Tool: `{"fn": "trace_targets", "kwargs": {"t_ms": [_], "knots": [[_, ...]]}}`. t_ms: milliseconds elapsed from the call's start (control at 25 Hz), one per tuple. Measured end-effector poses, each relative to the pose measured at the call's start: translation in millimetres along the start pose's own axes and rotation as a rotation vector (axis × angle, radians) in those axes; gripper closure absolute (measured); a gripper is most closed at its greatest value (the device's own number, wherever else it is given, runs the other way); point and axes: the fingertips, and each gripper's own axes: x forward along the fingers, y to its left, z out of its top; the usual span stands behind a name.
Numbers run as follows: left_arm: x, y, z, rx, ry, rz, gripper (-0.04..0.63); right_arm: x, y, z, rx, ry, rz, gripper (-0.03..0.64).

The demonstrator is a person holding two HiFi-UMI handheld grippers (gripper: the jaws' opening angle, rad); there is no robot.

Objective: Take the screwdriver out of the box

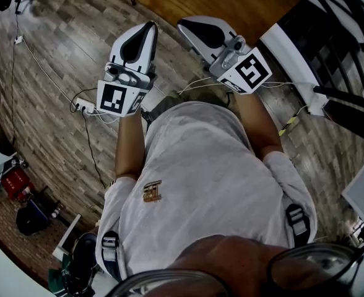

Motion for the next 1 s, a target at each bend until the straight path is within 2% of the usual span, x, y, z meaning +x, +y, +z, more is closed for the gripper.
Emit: {"fn": "trace_targets", "kwargs": {"t_ms": [440,680,1000], "knots": [[15,2,-4,0.016,0.005,0.057,0.577,-4,-18,-1,0.002,0.012,0.057,0.584],[15,26,-7,0.014,-0.005,0.065,0.577,13,-24,-12,-0.003,0.030,0.054,0.584],[31,86,-14,-0.007,-0.026,0.035,0.577,66,-56,-24,-0.031,0.058,0.020,0.584]]}}
